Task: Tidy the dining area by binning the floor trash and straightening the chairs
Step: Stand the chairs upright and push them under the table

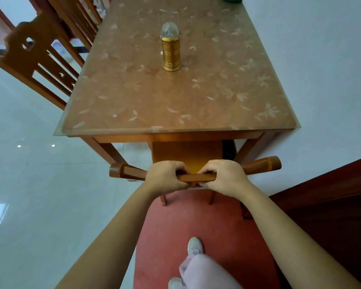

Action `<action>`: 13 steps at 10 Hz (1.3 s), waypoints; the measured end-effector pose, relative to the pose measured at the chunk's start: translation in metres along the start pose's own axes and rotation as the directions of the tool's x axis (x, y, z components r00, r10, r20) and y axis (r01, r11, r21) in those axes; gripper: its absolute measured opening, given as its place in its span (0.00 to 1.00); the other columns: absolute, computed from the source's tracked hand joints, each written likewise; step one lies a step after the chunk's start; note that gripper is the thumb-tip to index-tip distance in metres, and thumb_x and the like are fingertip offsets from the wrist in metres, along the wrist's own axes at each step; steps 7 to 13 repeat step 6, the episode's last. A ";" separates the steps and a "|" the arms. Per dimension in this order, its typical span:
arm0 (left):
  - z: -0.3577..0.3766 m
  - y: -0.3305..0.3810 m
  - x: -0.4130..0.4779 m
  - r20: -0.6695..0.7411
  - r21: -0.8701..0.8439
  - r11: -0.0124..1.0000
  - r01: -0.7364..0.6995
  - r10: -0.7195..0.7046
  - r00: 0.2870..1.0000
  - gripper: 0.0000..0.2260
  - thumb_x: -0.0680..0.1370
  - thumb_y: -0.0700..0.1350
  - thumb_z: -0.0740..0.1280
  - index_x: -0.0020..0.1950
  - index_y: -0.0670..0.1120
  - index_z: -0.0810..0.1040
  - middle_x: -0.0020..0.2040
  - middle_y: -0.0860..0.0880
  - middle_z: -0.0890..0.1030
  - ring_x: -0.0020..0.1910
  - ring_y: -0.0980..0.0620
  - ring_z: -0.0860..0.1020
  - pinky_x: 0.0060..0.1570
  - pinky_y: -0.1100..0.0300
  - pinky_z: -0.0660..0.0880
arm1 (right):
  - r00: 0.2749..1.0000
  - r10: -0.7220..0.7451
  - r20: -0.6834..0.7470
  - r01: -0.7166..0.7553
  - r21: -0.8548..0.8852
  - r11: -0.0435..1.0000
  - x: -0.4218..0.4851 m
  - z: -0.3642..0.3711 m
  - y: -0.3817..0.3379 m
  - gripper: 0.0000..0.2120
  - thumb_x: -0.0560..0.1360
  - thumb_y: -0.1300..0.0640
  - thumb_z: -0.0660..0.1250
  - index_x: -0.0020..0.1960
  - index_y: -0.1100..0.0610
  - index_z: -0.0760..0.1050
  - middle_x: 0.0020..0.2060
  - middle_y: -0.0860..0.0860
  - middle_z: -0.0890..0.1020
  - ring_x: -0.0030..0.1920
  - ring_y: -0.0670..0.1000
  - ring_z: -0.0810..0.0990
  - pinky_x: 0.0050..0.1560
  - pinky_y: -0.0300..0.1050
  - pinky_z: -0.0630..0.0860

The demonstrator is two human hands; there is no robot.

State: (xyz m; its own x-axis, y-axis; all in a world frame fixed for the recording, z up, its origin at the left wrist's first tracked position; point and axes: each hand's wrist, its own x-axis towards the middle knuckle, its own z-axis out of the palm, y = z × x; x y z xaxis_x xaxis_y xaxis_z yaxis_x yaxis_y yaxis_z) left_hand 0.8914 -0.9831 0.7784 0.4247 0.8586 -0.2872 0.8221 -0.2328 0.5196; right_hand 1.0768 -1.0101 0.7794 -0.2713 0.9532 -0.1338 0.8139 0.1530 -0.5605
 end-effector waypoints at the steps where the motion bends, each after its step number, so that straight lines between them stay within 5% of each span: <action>1: 0.001 0.000 0.001 0.003 0.042 0.999 0.013 -0.013 1.000 0.09 0.68 0.57 0.69 0.46 0.57 0.79 0.41 0.58 0.81 0.39 0.59 0.77 0.38 0.64 0.74 | 0.999 -0.040 -0.034 0.039 -0.020 0.999 -0.001 0.002 0.000 0.07 0.68 0.50 0.71 0.45 0.47 0.81 0.42 0.44 0.82 0.44 0.46 0.78 0.42 0.43 0.75; 3: -0.001 -0.010 -0.002 -0.013 0.029 0.999 -0.029 0.030 0.999 0.21 0.70 0.61 0.67 0.58 0.51 0.76 0.53 0.53 0.79 0.52 0.53 0.75 0.49 0.58 0.72 | 0.996 0.002 0.084 -0.014 0.148 0.989 -0.001 -0.010 0.003 0.18 0.68 0.43 0.70 0.56 0.46 0.76 0.51 0.41 0.77 0.53 0.41 0.74 0.52 0.38 0.71; 4: -0.006 -0.022 -0.012 -0.138 -0.075 0.996 0.037 -0.047 0.989 0.21 0.74 0.59 0.63 0.60 0.47 0.75 0.56 0.50 0.78 0.54 0.52 0.74 0.53 0.57 0.72 | 0.998 0.047 0.052 -0.058 0.238 0.970 0.004 -0.015 -0.002 0.18 0.71 0.47 0.69 0.59 0.49 0.75 0.52 0.41 0.75 0.55 0.41 0.72 0.53 0.33 0.68; 6: -0.024 -0.051 -0.037 -0.545 0.089 0.992 0.095 -0.032 0.838 0.14 0.74 0.48 0.66 0.54 0.41 0.79 0.52 0.43 0.80 0.53 0.43 0.77 0.51 0.49 0.73 | 0.969 -0.055 -0.242 0.041 -0.063 0.997 0.024 0.002 -0.033 0.16 0.74 0.54 0.66 0.61 0.57 0.75 0.54 0.51 0.79 0.56 0.52 0.75 0.59 0.50 0.70; 13: -0.024 -0.051 -0.037 -0.545 0.089 0.992 0.095 -0.032 0.838 0.14 0.74 0.48 0.66 0.54 0.41 0.79 0.52 0.43 0.80 0.53 0.43 0.77 0.51 0.49 0.73 | 0.969 -0.055 -0.242 0.041 -0.063 0.997 0.024 0.002 -0.033 0.16 0.74 0.54 0.66 0.61 0.57 0.75 0.54 0.51 0.79 0.56 0.52 0.75 0.59 0.50 0.70</action>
